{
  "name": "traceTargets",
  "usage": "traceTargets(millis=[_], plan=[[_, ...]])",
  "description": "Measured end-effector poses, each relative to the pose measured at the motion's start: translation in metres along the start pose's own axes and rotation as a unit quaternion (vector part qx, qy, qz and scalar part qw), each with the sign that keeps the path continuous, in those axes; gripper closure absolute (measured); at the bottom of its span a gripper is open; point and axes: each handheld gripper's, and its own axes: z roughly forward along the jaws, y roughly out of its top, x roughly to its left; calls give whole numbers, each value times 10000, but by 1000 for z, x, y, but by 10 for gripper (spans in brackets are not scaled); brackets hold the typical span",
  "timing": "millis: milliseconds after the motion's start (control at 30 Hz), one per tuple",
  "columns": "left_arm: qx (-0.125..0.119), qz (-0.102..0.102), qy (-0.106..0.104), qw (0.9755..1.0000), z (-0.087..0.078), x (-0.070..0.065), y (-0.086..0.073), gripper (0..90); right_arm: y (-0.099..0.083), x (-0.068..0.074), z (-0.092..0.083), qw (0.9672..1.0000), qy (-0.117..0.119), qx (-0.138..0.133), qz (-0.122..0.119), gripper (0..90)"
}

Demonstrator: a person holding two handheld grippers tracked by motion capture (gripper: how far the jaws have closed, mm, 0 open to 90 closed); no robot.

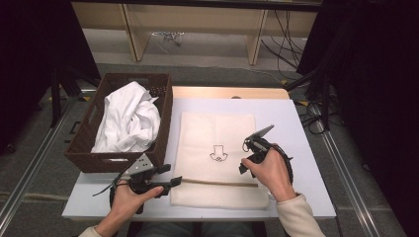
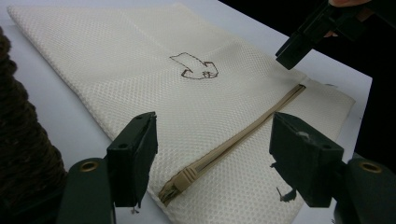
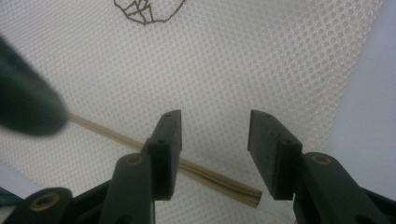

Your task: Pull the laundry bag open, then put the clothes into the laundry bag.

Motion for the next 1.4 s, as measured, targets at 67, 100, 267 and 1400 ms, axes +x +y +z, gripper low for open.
traceTargets(millis=[67,100,267,1400], plan=[[-19,109,-41,9999,0,2,1,321,0,0,1,9999,-17,-44,-99,558],[-27,99,-37,9999,0,1,1,322,0,1,1,10000,-6,-36,-81,558],[17,146,-4,9999,-1,1,2,320,0,6,4,9993,-5,-137,-361,533],[78,-21,115,9999,2,0,3,317,11,62,41,9845,97,416,-1704,406]])
